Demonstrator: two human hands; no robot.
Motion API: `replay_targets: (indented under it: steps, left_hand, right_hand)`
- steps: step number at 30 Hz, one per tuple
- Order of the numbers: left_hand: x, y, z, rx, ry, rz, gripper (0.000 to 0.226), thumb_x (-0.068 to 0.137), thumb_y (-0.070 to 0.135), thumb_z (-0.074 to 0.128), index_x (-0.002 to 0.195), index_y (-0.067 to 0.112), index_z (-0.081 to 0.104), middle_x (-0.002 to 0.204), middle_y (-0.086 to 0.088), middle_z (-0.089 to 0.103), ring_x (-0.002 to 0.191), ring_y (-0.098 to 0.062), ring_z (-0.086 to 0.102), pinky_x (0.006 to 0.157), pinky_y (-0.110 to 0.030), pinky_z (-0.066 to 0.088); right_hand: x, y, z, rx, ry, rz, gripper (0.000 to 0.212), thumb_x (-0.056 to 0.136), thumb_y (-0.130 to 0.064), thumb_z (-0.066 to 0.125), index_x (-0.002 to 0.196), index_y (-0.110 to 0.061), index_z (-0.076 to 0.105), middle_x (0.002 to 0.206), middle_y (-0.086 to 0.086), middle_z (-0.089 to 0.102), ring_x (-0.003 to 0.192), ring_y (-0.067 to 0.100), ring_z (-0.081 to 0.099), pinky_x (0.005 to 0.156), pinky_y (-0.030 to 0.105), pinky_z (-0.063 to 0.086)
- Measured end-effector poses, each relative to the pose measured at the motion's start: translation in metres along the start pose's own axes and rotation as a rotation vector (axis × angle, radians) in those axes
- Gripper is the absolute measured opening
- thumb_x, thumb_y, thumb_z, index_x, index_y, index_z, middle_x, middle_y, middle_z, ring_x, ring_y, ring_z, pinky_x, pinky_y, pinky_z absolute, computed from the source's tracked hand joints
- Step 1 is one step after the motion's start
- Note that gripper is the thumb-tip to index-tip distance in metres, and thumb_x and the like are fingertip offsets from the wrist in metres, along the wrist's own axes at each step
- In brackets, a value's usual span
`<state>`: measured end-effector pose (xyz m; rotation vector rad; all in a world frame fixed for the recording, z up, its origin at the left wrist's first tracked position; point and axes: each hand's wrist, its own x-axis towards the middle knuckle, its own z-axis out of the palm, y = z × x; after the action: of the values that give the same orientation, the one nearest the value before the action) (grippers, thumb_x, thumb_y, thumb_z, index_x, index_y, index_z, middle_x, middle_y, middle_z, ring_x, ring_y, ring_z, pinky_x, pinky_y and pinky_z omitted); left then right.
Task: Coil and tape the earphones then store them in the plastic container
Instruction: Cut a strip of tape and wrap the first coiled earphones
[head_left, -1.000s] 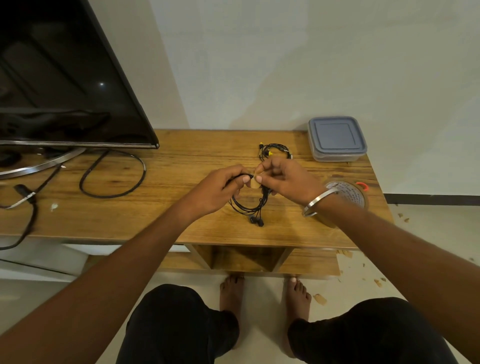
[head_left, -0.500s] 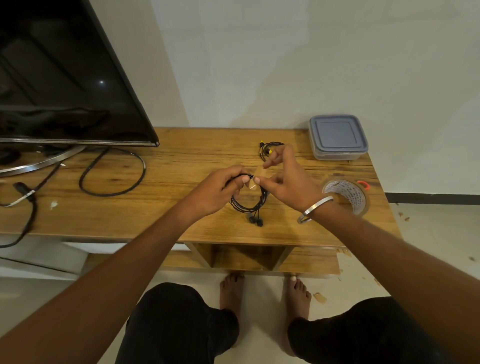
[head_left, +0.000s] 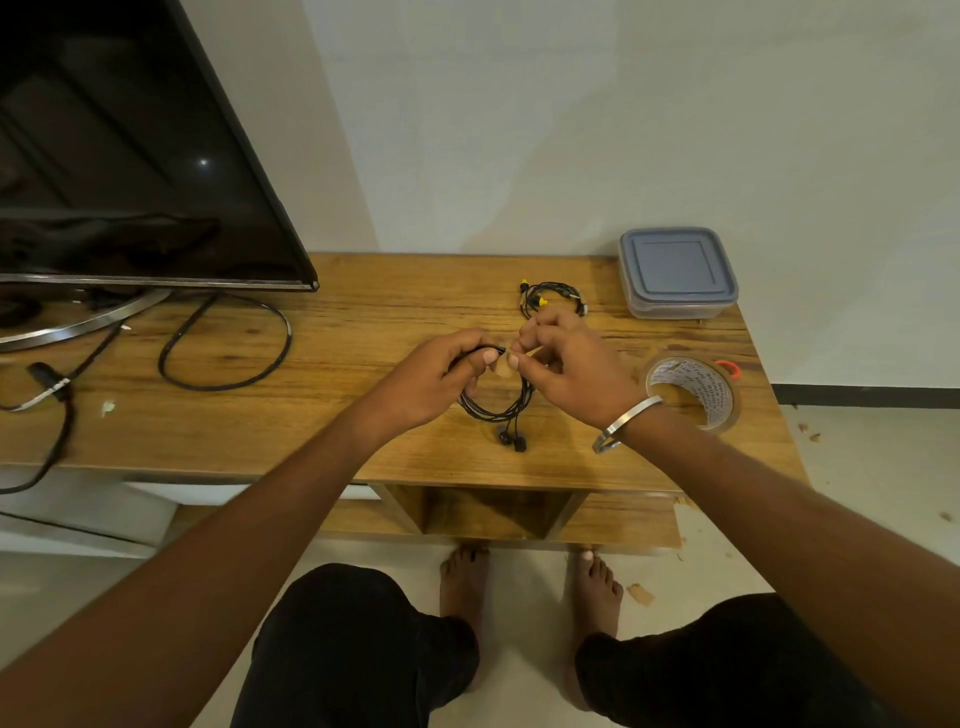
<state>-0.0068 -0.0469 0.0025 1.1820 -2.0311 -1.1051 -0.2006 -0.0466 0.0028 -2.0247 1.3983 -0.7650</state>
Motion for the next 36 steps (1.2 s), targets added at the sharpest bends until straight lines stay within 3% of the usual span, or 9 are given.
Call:
replay_targets:
  steps: [3,6,8,14,19,23,25,30,36]
  left_hand:
    - [0.0,-0.001,-0.002,0.026,0.004,0.011,0.022,0.101,0.022,0.048,0.093,0.038,0.06,0.068,0.013,0.057,0.067,-0.012,0.058,0.065,-0.025,0.046]
    - [0.001,-0.004,-0.004,0.068,-0.017,-0.007,0.017,0.101,0.024,0.049,0.094,0.021,0.064,0.072,0.003,0.057,0.07,-0.019,0.06,0.068,-0.036,0.049]
    - [0.002,-0.005,-0.004,0.098,-0.024,-0.01,0.018,0.101,0.024,0.049,0.092,0.02,0.064,0.072,0.002,0.058,0.07,-0.017,0.061,0.068,-0.037,0.049]
    - [0.004,-0.004,-0.002,0.122,-0.028,-0.013,0.018,0.101,0.025,0.049,0.089,0.021,0.063,0.071,0.006,0.059,0.069,-0.014,0.061,0.065,-0.029,0.046]
    - [0.005,-0.009,-0.001,0.119,-0.027,-0.006,0.018,0.101,0.023,0.05,0.088,0.023,0.062,0.073,-0.002,0.062,0.068,-0.013,0.062,0.065,-0.028,0.047]
    - [0.007,-0.011,0.0,0.117,-0.035,-0.015,0.019,0.101,0.023,0.049,0.091,0.017,0.063,0.073,-0.004,0.061,0.069,-0.018,0.062,0.065,-0.033,0.049]
    - [0.007,-0.011,0.0,0.112,-0.036,-0.017,0.02,0.102,0.023,0.049,0.092,0.014,0.064,0.069,0.002,0.06,0.066,-0.012,0.06,0.064,-0.031,0.048]
    - [0.007,-0.012,0.001,0.11,-0.036,-0.033,0.022,0.101,0.027,0.048,0.089,0.021,0.065,0.065,0.005,0.058,0.062,-0.007,0.056,0.06,-0.028,0.044]
    - [0.008,-0.014,0.003,0.106,-0.032,-0.043,0.023,0.101,0.031,0.048,0.084,0.028,0.062,0.066,0.006,0.055,0.065,-0.009,0.057,0.064,-0.035,0.047]
  right_hand:
    - [0.0,0.001,0.001,0.006,-0.009,0.0,0.014,0.088,-0.02,0.064,0.096,-0.009,0.068,0.109,0.003,0.049,0.078,0.006,0.052,0.067,0.004,0.041]
    - [0.001,0.003,0.002,-0.007,-0.033,0.013,0.015,0.088,-0.02,0.063,0.096,-0.008,0.068,0.109,0.005,0.049,0.094,0.012,0.051,0.074,0.001,0.038]
    - [0.002,0.004,0.002,0.005,-0.06,0.032,0.013,0.089,-0.018,0.061,0.094,-0.008,0.067,0.105,0.005,0.047,0.096,0.014,0.049,0.076,0.002,0.035]
    - [0.0,0.0,0.001,0.084,-0.107,0.081,0.014,0.092,-0.02,0.057,0.079,-0.017,0.057,0.099,0.003,0.045,0.086,0.013,0.045,0.071,0.008,0.034]
    - [-0.002,0.001,0.003,0.067,-0.123,0.067,0.022,0.084,-0.029,0.067,0.093,-0.009,0.065,0.098,-0.001,0.042,0.075,0.001,0.042,0.064,0.005,0.038]
    - [-0.001,0.0,0.005,0.036,-0.104,0.033,0.013,0.083,-0.027,0.07,0.083,-0.024,0.057,0.098,-0.001,0.042,0.071,-0.001,0.04,0.061,0.003,0.037]
    - [-0.001,0.001,0.005,0.022,-0.077,0.018,0.021,0.083,-0.026,0.069,0.077,-0.032,0.05,0.096,-0.001,0.042,0.07,-0.003,0.038,0.06,0.003,0.036]
    - [-0.003,0.004,0.007,-0.062,-0.029,-0.037,0.014,0.085,-0.023,0.066,0.093,-0.014,0.058,0.095,-0.002,0.041,0.065,-0.005,0.036,0.059,0.003,0.033]
    - [-0.005,0.007,0.01,-0.146,0.05,-0.124,0.012,0.086,-0.019,0.062,0.094,-0.012,0.056,0.095,-0.001,0.044,0.067,0.001,0.041,0.065,0.013,0.031]
